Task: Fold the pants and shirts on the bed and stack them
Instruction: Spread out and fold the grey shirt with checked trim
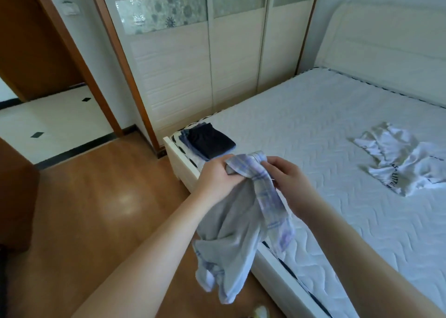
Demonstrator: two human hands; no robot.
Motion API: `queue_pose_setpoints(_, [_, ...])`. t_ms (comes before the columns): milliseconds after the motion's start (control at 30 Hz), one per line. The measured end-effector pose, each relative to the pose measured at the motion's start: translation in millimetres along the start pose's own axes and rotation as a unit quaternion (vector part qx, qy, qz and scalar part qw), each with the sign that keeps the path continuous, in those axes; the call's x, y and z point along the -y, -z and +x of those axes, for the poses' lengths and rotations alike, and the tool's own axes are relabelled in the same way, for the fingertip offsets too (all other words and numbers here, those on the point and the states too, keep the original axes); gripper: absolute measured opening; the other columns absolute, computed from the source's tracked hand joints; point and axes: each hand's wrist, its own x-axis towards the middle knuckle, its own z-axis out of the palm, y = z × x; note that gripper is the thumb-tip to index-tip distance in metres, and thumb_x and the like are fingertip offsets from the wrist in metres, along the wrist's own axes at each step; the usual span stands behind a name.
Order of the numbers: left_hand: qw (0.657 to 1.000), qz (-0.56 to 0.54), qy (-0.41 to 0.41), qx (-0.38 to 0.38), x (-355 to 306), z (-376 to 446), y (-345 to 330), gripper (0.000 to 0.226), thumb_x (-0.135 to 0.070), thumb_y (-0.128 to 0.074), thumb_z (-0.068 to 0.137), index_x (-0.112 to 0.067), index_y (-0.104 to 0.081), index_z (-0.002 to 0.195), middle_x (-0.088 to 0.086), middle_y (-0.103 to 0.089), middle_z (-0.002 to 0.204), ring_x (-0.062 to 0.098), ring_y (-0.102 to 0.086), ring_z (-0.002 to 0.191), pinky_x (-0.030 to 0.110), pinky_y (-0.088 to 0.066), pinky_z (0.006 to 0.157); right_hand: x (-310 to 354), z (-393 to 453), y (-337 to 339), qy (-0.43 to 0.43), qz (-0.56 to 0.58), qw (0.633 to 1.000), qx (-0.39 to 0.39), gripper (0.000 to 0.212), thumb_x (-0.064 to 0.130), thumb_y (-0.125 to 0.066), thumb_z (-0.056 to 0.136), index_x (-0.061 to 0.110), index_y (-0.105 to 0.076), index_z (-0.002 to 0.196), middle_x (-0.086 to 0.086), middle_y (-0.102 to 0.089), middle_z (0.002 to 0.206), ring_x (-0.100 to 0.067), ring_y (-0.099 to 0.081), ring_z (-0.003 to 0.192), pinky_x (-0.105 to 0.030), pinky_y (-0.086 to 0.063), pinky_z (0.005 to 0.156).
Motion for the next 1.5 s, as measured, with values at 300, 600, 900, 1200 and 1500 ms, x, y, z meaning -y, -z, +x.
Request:
queue_pose_setpoints(300, [0.999, 0.020, -0.040, -0.022, -33.6, 113.2, -28.7, 0.024, -0.028, -0.072, 0.082, -0.005, -0.065, 0.083, 0.011, -0.066, 0.075, 0.018, -0.059, 0.069, 0.025, -0.043, 0.060, -26.6, 68.8, 58.0, 0.065, -0.073, 0.976, -0.196, 0.011, 0.040, -0.053, 0.095, 0.041, -0.063, 0.100, 0.008, -0.066, 0.104, 0.004, -0.062, 0.082, -0.017, -0.045, 0.072])
queue_pose_setpoints(600, [0.998, -0.014, -0.055, -0.026, -51.2, 204.6, -55.8, 0.031, -0.024, -0.067, 0.080, -0.002, -0.049, 0.069, 0.011, -0.046, 0.058, 0.014, -0.034, 0.057, 0.028, -0.031, 0.052, -32.5, 104.7, 82.3, 0.100, -0.214, 0.903, -0.358, 0.026, 0.031, -0.063, 0.093, 0.029, -0.056, 0.118, 0.025, -0.052, 0.112, 0.001, -0.050, 0.104, -0.019, -0.040, 0.090])
queue_pose_setpoints(900, [0.979, -0.140, -0.062, 0.138, -24.7, 284.3, -64.5, 0.021, -0.028, -0.063, 0.077, -0.009, -0.059, 0.072, 0.006, -0.058, 0.062, 0.008, -0.049, 0.056, 0.022, -0.038, 0.051, -67.7, 173.9, 54.6, -0.119, -0.221, 0.914, -0.319, 0.048, 0.043, -0.067, 0.088, 0.026, -0.051, 0.130, 0.014, -0.052, 0.119, -0.007, -0.050, 0.110, -0.030, -0.041, 0.099])
queue_pose_setpoints(1200, [0.885, -0.282, 0.066, 0.364, 8.8, 344.2, -72.8, 0.005, -0.011, -0.060, 0.093, -0.009, -0.059, 0.089, 0.011, -0.065, 0.085, 0.022, -0.064, 0.078, 0.037, -0.052, 0.069, -49.8, 223.6, 56.3, -0.096, 0.067, 0.903, -0.413, 0.012, 0.013, -0.059, 0.096, 0.020, -0.069, 0.094, -0.001, -0.072, 0.088, -0.010, -0.067, 0.085, -0.025, -0.053, 0.072])
queue_pose_setpoints(1500, [0.917, -0.119, -0.056, 0.378, 7.1, 333.5, -120.6, 0.029, -0.035, -0.064, 0.084, -0.032, -0.052, 0.111, -0.012, -0.064, 0.097, 0.006, -0.063, 0.092, 0.014, -0.046, 0.074, -49.5, 205.4, 62.4, -0.023, 0.200, 0.885, -0.420, 0.027, 0.015, -0.058, 0.098, 0.013, -0.060, 0.125, -0.013, -0.073, 0.111, -0.029, -0.071, 0.100, -0.033, -0.057, 0.076])
